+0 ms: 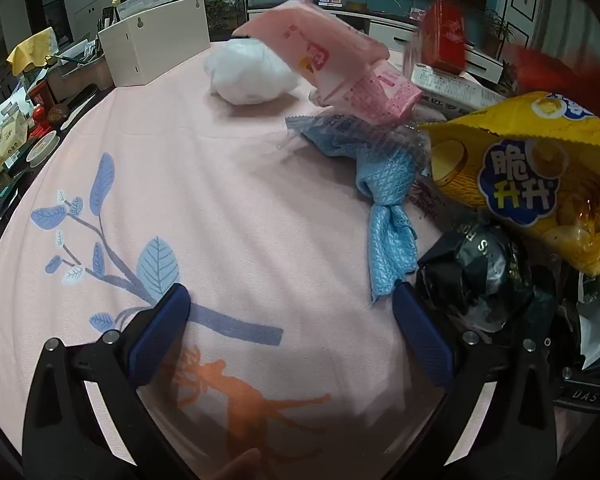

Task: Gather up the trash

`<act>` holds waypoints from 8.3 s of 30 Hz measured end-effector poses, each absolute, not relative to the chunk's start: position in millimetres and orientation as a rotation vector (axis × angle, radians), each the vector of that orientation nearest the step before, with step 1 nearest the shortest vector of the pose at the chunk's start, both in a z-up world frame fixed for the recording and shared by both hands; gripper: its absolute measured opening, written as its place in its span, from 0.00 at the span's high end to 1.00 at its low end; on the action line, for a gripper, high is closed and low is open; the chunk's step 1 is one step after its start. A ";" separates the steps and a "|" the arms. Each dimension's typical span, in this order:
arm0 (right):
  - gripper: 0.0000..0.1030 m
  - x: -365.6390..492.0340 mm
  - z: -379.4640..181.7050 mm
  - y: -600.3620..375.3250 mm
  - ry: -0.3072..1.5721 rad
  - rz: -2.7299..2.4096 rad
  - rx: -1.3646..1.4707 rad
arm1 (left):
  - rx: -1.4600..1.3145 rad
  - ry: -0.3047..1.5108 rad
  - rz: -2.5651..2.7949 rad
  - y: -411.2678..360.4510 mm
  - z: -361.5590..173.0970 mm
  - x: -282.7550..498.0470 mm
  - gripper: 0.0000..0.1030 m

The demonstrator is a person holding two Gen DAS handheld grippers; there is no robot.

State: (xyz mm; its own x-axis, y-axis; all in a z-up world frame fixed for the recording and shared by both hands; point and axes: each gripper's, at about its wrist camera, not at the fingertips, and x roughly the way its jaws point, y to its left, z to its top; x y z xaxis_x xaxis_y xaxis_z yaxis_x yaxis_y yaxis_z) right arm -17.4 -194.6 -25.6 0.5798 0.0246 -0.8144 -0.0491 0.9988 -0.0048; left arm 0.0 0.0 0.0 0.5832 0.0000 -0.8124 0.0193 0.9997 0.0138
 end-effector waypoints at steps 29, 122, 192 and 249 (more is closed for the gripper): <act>0.02 -17.4 -25.6 -194.5 0.951 0.042 -0.029 | 0.022 0.948 -0.011 0.0 0.0 0.0 0.02; 0.02 -84.7 82.2 -168.3 0.847 0.096 0.011 | -0.318 0.852 -0.198 50.6 48.3 -24.9 0.02; 0.36 33.5 41.6 -158.3 1.113 0.173 0.168 | -0.455 1.083 -0.729 -31.8 30.8 -37.0 0.69; 0.44 -228.9 66.8 -451.5 0.652 -0.326 0.725 | 0.062 0.911 -0.836 -305.8 114.2 -108.9 0.72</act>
